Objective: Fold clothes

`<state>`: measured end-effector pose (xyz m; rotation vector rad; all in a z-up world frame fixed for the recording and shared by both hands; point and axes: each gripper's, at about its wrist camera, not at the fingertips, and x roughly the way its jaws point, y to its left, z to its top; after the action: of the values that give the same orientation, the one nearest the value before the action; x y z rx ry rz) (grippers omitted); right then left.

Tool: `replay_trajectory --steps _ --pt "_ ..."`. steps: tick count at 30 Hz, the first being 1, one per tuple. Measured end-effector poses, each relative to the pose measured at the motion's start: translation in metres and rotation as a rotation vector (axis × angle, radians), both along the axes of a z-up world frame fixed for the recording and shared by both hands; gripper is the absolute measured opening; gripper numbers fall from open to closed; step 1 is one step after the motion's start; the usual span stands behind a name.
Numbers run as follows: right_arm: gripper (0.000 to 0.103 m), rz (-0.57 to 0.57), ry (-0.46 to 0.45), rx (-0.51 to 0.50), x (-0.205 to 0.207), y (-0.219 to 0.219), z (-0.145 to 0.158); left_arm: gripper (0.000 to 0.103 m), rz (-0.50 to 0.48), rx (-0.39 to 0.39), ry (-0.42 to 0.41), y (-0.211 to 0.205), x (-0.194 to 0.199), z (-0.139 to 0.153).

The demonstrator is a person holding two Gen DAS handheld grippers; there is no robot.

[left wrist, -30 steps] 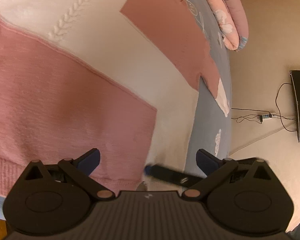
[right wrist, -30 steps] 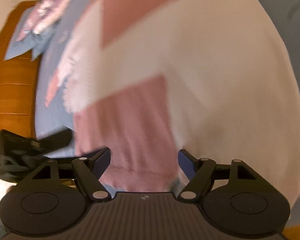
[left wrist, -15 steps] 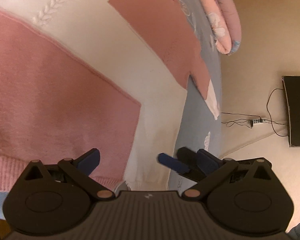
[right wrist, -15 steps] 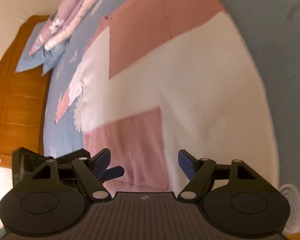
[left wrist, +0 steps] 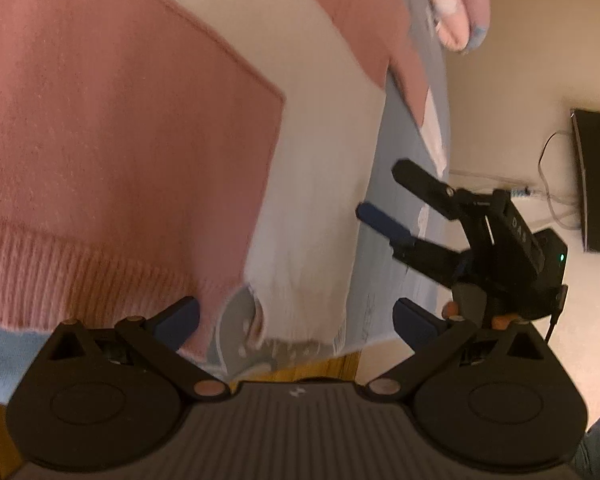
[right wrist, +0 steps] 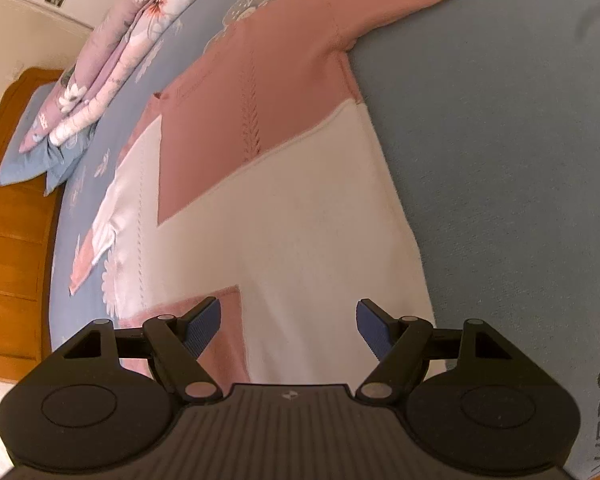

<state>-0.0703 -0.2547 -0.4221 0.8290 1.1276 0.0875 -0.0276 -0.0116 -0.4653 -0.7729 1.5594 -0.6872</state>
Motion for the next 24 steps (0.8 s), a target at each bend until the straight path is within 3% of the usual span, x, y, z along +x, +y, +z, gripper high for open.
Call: replay_trajectory --steps 4,7,10,13,17,21,24 --pt "0.079 0.032 -0.034 -0.026 0.005 0.001 0.005 0.102 0.019 0.000 -0.137 0.015 0.021 0.027" --pt "0.079 0.023 -0.017 -0.011 0.011 -0.002 -0.004 0.102 0.090 0.065 -0.199 0.036 0.042 0.030" --pt "0.079 -0.015 0.029 -0.018 0.009 -0.007 -0.014 0.102 0.165 0.120 -0.172 0.060 0.053 0.018" --pt "0.079 -0.052 0.038 -0.025 -0.002 -0.016 -0.015 0.102 0.216 0.118 -0.166 0.082 0.045 0.013" --pt "0.079 -0.054 0.055 -0.025 -0.002 -0.021 -0.010 0.101 0.259 0.177 -0.126 0.090 0.036 0.021" --pt "0.079 -0.044 -0.025 -0.017 0.020 -0.018 0.002 0.102 0.229 0.203 -0.282 0.088 0.062 0.047" --pt "0.079 -0.048 -0.034 -0.020 0.037 -0.013 -0.001 0.102 0.254 0.207 -0.361 0.096 0.096 0.044"
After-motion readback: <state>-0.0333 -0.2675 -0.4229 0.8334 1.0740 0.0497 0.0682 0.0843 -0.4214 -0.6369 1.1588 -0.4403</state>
